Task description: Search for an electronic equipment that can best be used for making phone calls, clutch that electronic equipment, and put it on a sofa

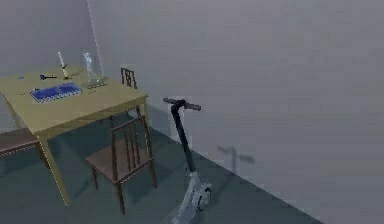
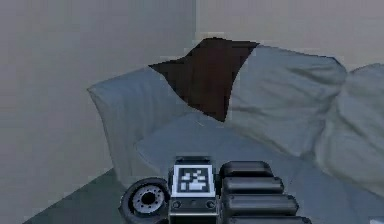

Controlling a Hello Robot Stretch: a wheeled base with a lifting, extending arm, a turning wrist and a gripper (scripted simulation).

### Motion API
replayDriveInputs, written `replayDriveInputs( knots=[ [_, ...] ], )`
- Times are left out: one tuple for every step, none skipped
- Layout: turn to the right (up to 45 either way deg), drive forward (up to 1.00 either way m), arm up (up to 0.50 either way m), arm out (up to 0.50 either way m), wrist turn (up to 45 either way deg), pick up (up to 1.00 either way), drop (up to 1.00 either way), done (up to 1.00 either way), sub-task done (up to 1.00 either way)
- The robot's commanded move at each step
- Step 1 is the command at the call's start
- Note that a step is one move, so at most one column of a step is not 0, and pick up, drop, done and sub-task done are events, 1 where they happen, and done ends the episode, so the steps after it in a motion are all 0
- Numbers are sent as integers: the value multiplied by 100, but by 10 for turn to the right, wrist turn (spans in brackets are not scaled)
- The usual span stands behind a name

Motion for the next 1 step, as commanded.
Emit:
replayDriveInputs(
  knots=[
    [450, 0, 0, 0, 0, 0, 0, 0, 0]
  ],
)
